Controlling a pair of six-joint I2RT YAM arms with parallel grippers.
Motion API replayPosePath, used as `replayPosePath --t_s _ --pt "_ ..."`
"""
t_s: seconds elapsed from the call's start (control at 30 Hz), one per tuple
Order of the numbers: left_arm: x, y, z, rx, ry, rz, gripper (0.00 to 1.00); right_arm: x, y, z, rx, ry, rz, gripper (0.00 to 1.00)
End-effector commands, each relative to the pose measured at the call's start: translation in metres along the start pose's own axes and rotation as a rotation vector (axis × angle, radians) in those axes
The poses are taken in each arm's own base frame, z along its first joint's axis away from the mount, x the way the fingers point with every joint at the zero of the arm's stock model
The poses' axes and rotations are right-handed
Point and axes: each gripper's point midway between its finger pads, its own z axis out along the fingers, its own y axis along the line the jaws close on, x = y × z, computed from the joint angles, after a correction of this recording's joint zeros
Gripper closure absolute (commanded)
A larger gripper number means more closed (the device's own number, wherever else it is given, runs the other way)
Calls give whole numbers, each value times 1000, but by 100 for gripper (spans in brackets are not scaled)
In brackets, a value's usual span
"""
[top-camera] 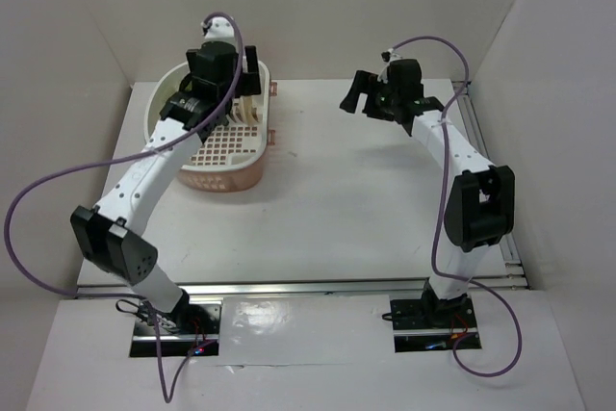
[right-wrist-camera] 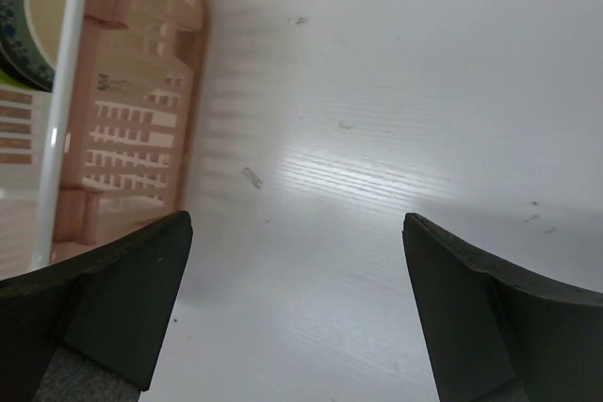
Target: Load the plates into the dish rack
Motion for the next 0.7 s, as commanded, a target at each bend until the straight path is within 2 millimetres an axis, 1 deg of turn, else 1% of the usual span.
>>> replayPosePath --t_s 0.0,0.03,0.07,0.1,0.13,0.17,0.2,0.23,0.27,0.3,0.33,0.37,0.4,0.43,0.47,0.53,0.57,0.6,0.63,0.67 --pt "38 -18 -28 21 83 45 0 -46 10 -42 32 -121 -103 0" --pt "48 -14 -41 21 92 57 0 -44 9 -48 47 -112 -108 0" --pt "56 -14 -50 29 109 63 0 -48 11 -54 54 -121 -120 0" --pt "65 -14 -60 28 129 55 0 -47 10 -65 72 -113 -130 0" --pt "82 -8 -66 26 165 55 0 -48 15 -72 74 -116 -134 0" --pt "78 -8 -84 62 160 26 0 -52 24 -87 85 -142 -159 0" --pt "82 -8 -94 76 174 12 0 -52 23 -94 99 -148 -158 0" --pt "91 -3 -104 72 210 -12 0 -47 28 -102 104 -137 -163 0" --pt "104 -2 -113 85 239 -5 0 -40 28 -108 117 -128 -166 0" --pt "100 2 -132 110 215 -24 0 -35 31 -114 135 -129 -184 0" --pt "103 7 -138 110 211 -36 0 -38 40 -132 129 -167 -194 0" --pt "121 14 -142 99 236 -42 0 -22 36 -134 145 -141 -197 0" --pt "124 19 -148 101 229 -56 0 -18 37 -141 153 -150 -202 0" --pt "119 24 -162 122 198 -73 0 -17 44 -160 155 -182 -205 0" --pt "133 29 -166 122 220 -71 0 -1 41 -162 164 -164 -200 0" --pt "136 36 -174 127 207 -79 0 10 44 -173 151 -171 -201 0" --pt "141 45 -181 118 196 -95 0 15 42 -187 160 -176 -172 0" --pt "143 50 -186 109 191 -106 0 29 38 -188 166 -144 -175 0" --pt "145 56 -190 100 187 -116 0 33 29 -192 207 -142 -174 0" --pt "142 65 -199 98 156 -132 0 43 21 -200 234 -112 -175 0"
